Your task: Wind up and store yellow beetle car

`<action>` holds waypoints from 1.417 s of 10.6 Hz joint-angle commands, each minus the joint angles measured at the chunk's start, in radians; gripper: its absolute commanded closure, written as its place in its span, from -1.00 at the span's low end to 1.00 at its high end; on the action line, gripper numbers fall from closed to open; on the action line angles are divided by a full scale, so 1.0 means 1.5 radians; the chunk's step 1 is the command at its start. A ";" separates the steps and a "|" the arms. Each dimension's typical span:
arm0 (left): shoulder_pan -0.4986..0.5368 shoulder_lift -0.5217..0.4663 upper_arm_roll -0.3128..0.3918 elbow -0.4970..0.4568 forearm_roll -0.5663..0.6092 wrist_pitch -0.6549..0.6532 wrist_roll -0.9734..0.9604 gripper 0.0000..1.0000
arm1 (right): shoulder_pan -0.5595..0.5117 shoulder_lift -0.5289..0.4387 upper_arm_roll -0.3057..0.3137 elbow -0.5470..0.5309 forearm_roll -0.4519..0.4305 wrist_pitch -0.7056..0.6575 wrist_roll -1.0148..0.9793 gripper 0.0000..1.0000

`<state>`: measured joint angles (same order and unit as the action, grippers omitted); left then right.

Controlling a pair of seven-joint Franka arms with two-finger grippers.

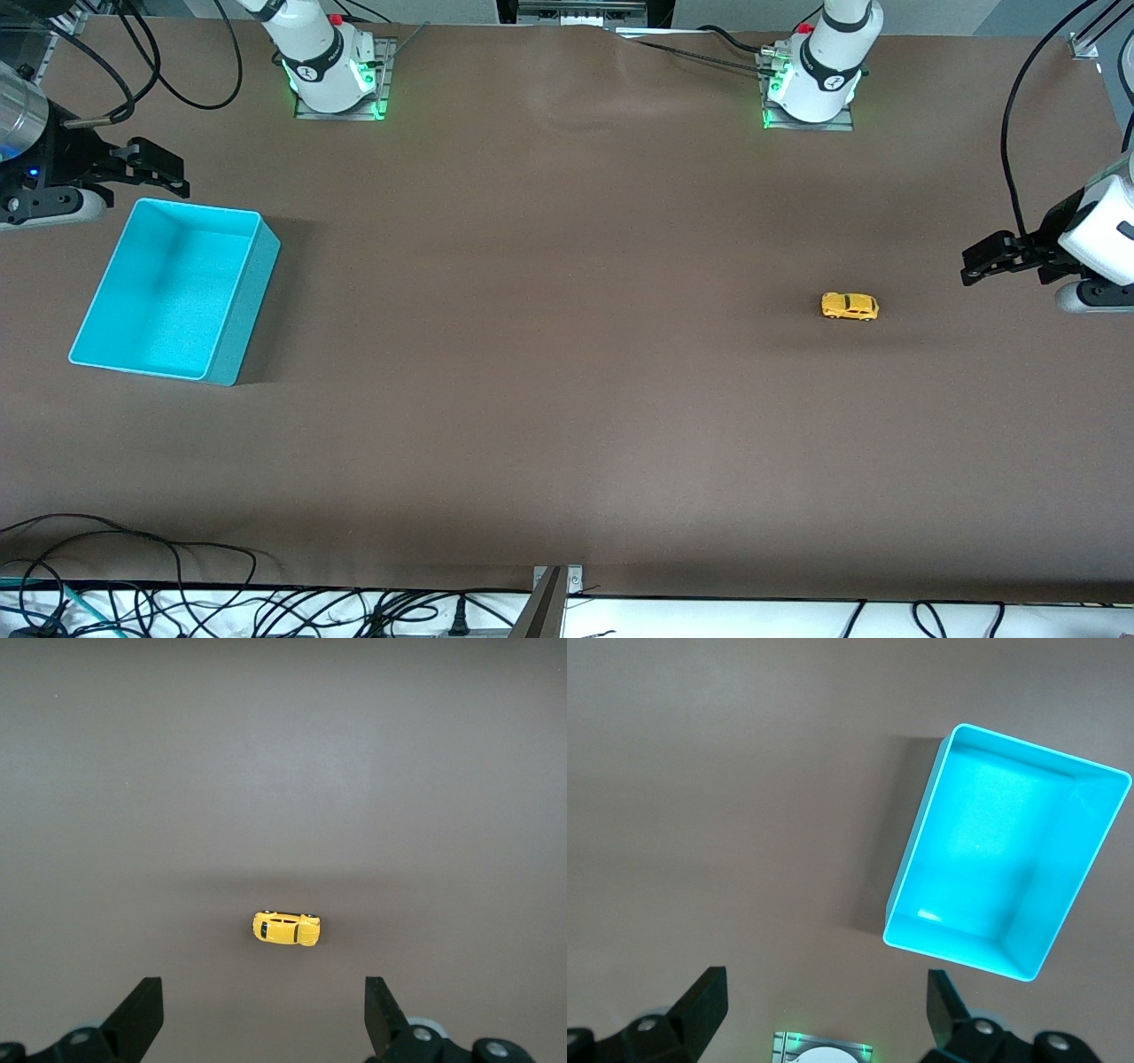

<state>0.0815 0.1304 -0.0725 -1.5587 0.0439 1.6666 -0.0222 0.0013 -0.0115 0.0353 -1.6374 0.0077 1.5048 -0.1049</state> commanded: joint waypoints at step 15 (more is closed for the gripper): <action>0.010 0.011 0.003 -0.005 -0.016 -0.010 0.013 -1.00 | -0.005 0.009 -0.001 0.018 0.013 -0.012 -0.013 -1.00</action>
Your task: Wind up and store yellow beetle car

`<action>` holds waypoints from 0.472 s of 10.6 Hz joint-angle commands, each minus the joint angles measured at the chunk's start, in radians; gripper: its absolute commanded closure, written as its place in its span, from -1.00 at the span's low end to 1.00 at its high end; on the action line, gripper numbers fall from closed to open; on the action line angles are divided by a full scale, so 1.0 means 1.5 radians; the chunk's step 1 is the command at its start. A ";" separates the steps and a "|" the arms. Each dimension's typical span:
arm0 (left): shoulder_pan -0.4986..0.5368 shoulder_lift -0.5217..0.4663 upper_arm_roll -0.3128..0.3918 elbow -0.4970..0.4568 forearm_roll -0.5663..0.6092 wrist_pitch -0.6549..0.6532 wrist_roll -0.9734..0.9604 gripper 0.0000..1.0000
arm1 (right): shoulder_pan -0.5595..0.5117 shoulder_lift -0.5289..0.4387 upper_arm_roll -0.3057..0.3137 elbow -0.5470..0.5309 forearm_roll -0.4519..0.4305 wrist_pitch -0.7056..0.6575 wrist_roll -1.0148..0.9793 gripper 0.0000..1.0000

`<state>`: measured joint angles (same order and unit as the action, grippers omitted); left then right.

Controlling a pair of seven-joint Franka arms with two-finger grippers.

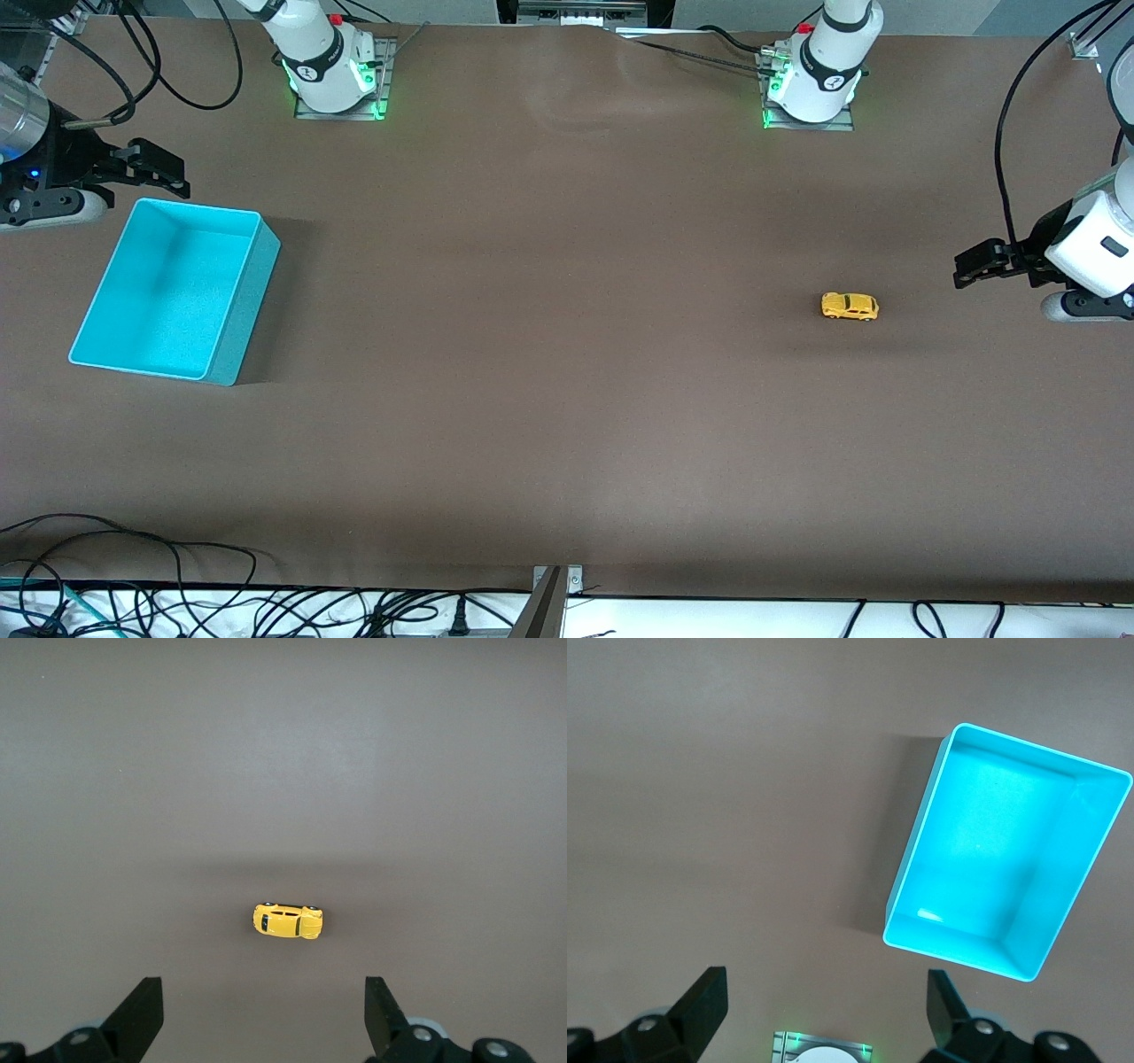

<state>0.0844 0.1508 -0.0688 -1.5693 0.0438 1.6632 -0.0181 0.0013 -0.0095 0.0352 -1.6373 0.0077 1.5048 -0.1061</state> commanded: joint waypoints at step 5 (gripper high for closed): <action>0.013 -0.001 0.001 0.003 -0.015 -0.007 0.007 -1.00 | -0.005 0.006 -0.001 0.018 0.013 -0.012 -0.012 -1.00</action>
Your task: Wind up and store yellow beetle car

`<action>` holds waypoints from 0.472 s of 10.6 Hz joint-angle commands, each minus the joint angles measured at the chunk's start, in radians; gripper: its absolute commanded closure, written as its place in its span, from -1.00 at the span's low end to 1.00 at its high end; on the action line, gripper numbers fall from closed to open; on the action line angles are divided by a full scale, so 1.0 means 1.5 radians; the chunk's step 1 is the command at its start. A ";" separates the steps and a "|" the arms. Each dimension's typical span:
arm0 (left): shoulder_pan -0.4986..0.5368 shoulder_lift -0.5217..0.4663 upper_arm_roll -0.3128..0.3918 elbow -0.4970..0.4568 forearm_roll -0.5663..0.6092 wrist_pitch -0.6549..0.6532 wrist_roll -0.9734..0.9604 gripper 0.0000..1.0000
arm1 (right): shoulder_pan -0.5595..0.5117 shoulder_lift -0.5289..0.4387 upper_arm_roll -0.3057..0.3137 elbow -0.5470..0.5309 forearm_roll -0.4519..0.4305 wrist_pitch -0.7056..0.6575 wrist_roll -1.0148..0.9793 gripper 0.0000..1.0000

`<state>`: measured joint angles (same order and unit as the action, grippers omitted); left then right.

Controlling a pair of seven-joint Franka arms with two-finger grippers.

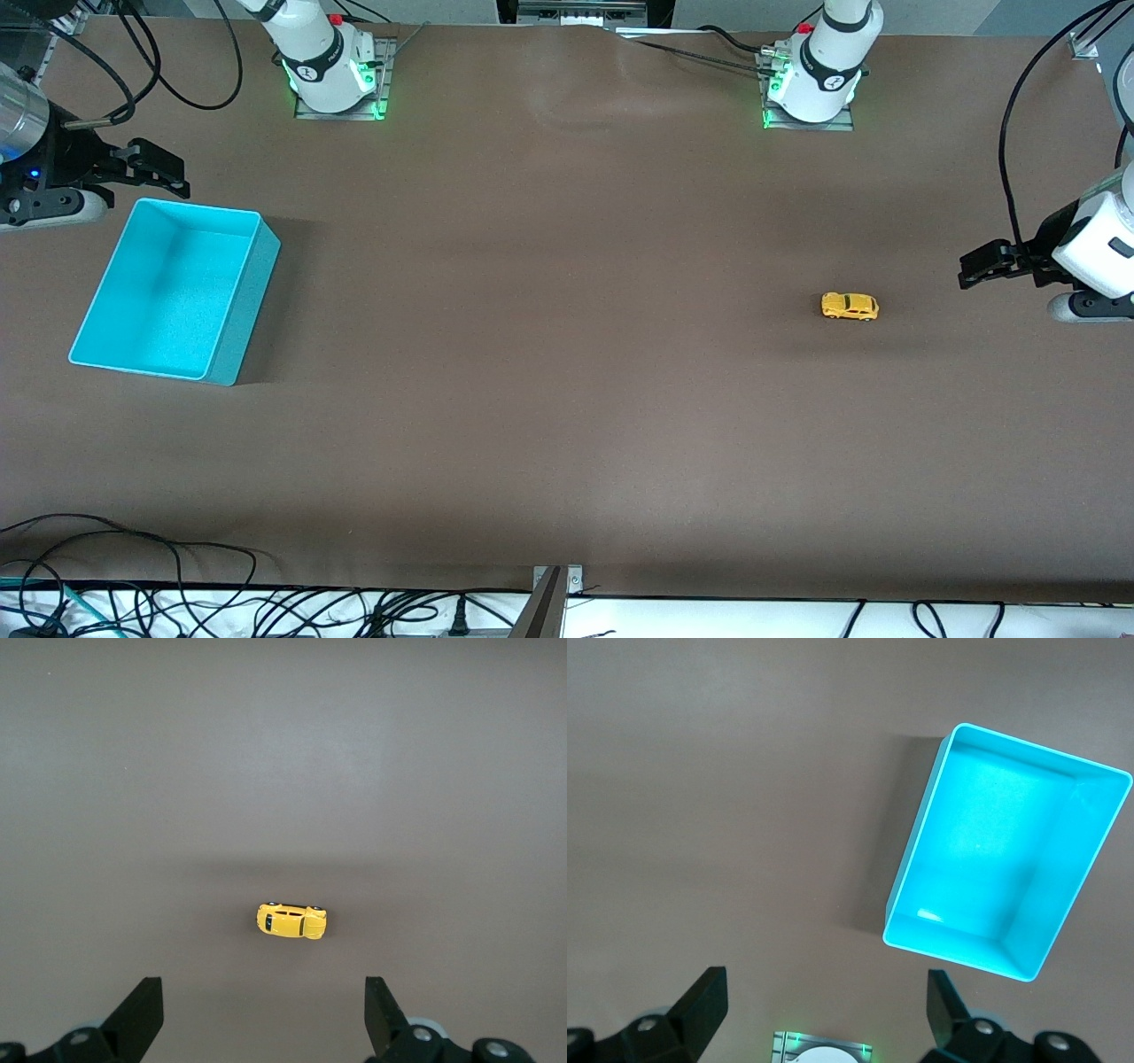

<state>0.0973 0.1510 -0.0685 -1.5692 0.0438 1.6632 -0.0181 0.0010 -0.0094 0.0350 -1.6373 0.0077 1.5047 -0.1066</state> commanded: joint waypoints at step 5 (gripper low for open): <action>0.018 0.006 0.001 0.005 -0.018 -0.007 0.007 -1.00 | -0.005 0.007 -0.001 0.017 0.013 -0.012 -0.012 -1.00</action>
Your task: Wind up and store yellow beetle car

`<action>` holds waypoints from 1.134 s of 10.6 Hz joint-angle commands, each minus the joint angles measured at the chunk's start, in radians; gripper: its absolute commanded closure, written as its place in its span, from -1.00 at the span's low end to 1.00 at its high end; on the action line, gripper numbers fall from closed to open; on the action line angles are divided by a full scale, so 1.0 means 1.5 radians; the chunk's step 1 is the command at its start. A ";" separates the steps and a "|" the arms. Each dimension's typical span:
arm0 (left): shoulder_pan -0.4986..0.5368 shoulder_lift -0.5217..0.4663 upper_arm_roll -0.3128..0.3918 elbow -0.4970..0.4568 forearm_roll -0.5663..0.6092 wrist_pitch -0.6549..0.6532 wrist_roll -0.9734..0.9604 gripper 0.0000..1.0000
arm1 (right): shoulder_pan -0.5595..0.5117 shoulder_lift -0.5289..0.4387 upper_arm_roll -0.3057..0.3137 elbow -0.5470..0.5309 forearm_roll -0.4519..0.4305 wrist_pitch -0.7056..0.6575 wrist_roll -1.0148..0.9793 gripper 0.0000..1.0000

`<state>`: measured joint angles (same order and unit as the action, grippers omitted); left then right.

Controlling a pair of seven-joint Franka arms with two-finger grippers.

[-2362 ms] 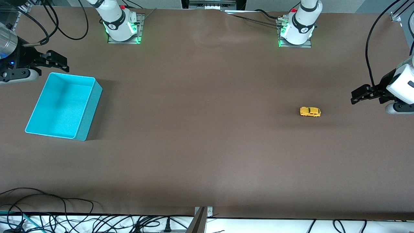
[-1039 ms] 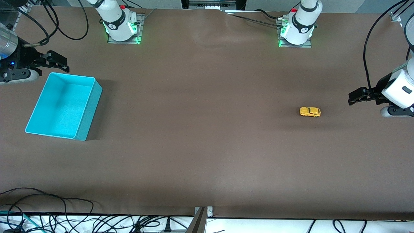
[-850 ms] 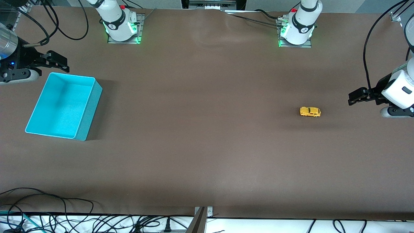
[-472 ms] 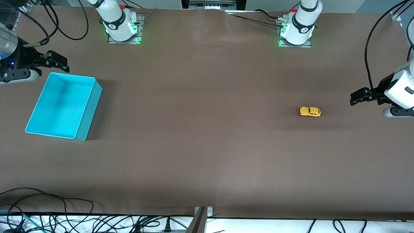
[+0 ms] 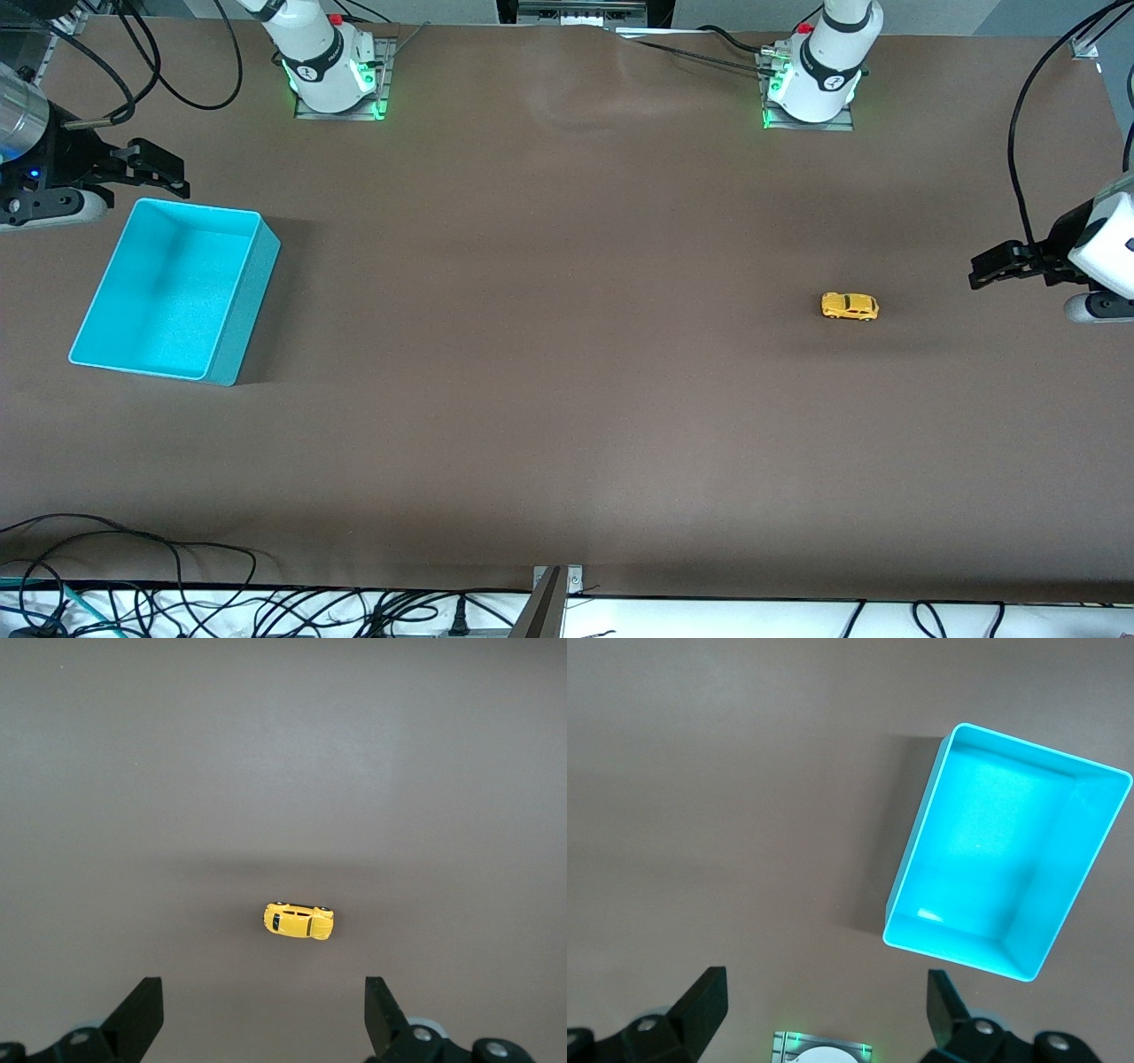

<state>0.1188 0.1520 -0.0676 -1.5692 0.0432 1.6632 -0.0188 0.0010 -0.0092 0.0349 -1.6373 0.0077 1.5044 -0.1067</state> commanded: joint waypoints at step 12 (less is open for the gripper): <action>0.018 0.011 0.000 -0.004 -0.041 -0.007 -0.250 -1.00 | -0.005 0.007 -0.001 0.015 0.013 -0.013 -0.013 -1.00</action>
<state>0.1231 0.1678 -0.0673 -1.5732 0.0304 1.6624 -0.3157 0.0010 -0.0087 0.0348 -1.6373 0.0077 1.5039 -0.1083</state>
